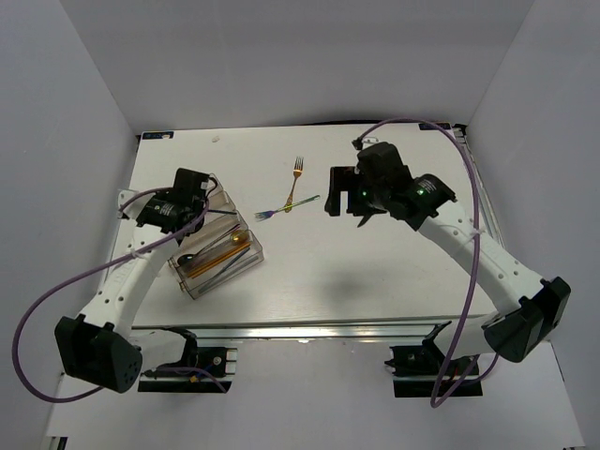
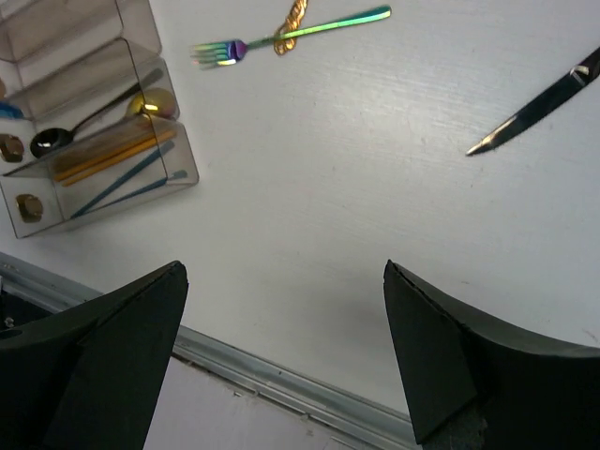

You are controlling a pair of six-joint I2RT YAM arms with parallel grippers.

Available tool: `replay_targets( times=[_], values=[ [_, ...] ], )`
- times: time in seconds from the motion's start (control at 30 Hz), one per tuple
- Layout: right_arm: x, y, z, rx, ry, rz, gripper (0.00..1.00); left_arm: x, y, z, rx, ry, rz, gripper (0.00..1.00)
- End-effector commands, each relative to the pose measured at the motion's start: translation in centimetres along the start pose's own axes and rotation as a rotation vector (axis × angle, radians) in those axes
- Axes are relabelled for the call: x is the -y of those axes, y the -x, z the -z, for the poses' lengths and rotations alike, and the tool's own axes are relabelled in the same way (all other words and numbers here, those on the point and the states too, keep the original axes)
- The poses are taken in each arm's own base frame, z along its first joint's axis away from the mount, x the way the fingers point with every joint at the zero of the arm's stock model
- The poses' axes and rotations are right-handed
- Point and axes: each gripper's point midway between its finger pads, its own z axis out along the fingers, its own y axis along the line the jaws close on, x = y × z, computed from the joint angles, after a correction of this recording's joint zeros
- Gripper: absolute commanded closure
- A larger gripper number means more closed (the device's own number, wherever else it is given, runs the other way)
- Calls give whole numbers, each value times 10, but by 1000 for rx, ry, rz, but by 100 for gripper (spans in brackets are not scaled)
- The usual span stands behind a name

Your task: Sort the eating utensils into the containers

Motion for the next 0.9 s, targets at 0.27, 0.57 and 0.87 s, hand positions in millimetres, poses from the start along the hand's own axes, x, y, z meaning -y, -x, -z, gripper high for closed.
replay_targets(
  times=[0.27,0.57,0.87],
  values=[
    [1,-44,9,-110,53,-14,11,-16,-5,-59,177,109,426,100],
    [-4,-56,12,-155,104,21,11,-32,-23,-90,240,123,495,100],
    [2,-70,9,-193,102,57,11,-35,-30,-103,230,125,582,100]
  ],
)
